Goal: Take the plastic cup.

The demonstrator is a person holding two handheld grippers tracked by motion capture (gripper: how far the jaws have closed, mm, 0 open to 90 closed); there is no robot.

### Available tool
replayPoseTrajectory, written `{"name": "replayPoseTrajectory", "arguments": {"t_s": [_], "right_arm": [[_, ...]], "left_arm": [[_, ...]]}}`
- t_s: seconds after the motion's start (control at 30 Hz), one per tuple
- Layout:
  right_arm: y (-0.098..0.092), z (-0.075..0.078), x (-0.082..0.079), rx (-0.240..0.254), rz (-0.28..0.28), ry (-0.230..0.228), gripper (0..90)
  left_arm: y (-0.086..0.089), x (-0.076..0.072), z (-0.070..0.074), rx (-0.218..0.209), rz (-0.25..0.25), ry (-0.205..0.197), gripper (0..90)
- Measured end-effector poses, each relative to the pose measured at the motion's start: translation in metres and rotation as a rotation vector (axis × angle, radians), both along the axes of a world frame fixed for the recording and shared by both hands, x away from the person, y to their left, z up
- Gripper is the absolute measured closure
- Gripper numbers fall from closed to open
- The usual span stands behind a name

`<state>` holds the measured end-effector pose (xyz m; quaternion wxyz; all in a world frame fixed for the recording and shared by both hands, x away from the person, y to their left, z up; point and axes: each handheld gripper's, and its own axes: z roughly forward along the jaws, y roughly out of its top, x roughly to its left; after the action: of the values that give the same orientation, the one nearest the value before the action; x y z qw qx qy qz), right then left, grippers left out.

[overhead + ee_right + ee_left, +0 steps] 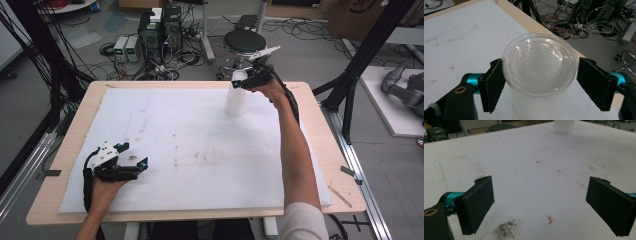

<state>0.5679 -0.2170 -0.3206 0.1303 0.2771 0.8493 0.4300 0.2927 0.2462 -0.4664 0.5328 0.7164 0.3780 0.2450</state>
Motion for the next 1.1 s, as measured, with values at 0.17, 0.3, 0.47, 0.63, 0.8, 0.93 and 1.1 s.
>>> {"name": "replayPoseTrajectory", "arguments": {"t_s": [0.17, 0.3, 0.47, 0.63, 0.8, 0.93, 1.1], "right_arm": [[-0.0001, -0.0008, -0.0009, -0.01, -0.004, -0.005, 27.0], [0.001, 0.0012, -0.0022, -0.006, 0.002, -0.019, 30.9], [0.0011, 0.0018, -0.0025, -0.01, 0.0, -0.023, 32.3], [0.0013, 0.0019, -0.0028, -0.009, 0.002, -0.018, 33.7], [0.0014, 0.002, -0.003, -0.011, 0.003, -0.017, 35.1], [0.0013, 0.0023, -0.0032, -0.01, 0.001, -0.019, 35.4], [0.0004, 0.003, -0.0033, -0.012, 0.001, -0.021, 35.6]], "left_arm": [[0.0, -0.0002, 0.0001, 0.002, -0.001, -0.001, 8.0], [-0.0004, -0.0002, 0.0, -0.002, 0.002, -0.002, 8.0], [-0.0006, -0.0004, 0.0, -0.003, 0.002, -0.003, 7.9], [-0.0006, -0.0003, 0.0, -0.003, 0.002, -0.003, 8.0], [-0.0006, -0.0004, -0.0001, -0.004, 0.003, -0.001, 8.0], [-0.0006, -0.0003, 0.0, -0.002, 0.001, -0.001, 8.0], [-0.0006, -0.0002, 0.0, -0.001, 0.001, -0.001, 8.0]]}}
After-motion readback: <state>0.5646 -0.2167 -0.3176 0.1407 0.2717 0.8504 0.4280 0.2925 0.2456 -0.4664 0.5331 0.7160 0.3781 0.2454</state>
